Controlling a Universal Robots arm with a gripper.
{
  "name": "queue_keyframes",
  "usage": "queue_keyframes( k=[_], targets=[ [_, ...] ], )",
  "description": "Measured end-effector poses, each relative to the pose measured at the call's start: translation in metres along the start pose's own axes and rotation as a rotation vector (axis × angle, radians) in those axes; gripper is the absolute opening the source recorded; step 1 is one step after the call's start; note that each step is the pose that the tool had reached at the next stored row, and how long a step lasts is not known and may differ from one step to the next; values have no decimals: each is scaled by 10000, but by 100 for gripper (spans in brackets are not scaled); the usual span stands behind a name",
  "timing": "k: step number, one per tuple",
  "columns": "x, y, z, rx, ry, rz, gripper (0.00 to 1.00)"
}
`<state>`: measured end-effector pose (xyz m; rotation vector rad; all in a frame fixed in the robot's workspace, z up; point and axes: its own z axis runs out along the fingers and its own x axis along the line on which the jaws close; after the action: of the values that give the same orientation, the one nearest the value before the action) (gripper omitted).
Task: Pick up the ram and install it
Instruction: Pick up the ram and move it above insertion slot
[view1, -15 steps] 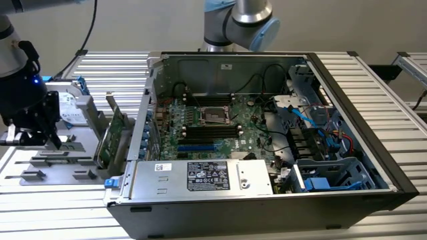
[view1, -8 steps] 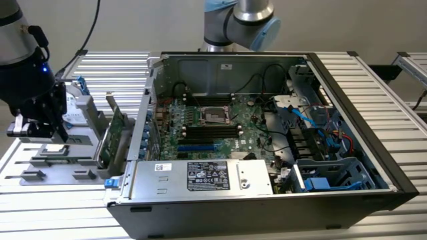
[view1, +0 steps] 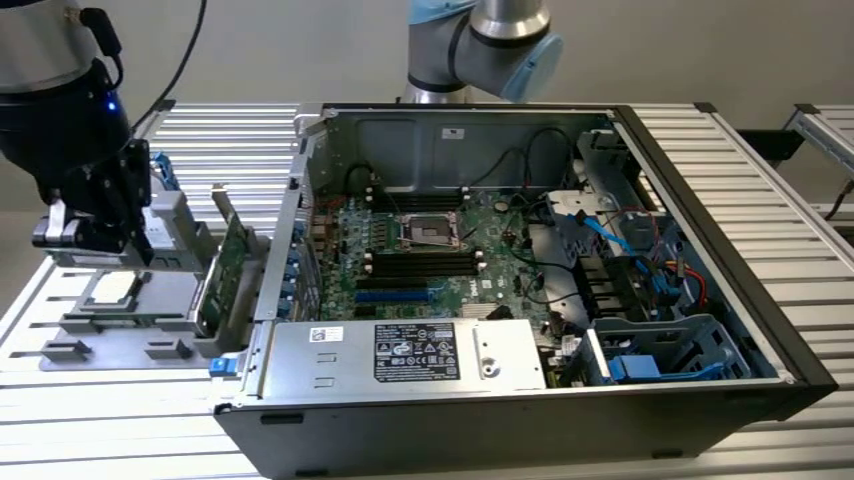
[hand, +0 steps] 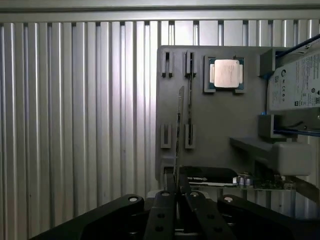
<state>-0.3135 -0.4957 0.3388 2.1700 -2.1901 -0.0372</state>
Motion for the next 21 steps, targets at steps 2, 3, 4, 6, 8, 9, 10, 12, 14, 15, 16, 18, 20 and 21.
queue_keyframes(
  k=[2, 3, 4, 6, 8, 9, 10, 12, 14, 15, 16, 18, 20, 21],
  targets=[
    [-6, -56, -70, -1, -3, -1, 14],
    [-8, -83, -107, -5, -5, -3, 14],
    [-9, -110, -145, -8, -8, -6, 14],
    [-11, -172, -218, -14, -11, -11, 14],
    [-13, -238, -281, -18, -14, -14, 14],
    [-14, -273, -313, -21, -14, -16, 14],
    [-14, -311, -347, -24, -15, -18, 14],
    [-15, -382, -404, -28, -16, -23, 14],
    [-16, -451, -457, -31, -17, -29, 14],
    [-17, -486, -480, -31, -18, -31, 14],
    [-17, -523, -499, -31, -19, -35, 14],
    [-17, -601, -540, -34, -17, -42, 14],
    [-18, -676, -575, -34, -17, -48, 14],
    [-18, -716, -589, -34, -17, -50, 14]
  ],
)
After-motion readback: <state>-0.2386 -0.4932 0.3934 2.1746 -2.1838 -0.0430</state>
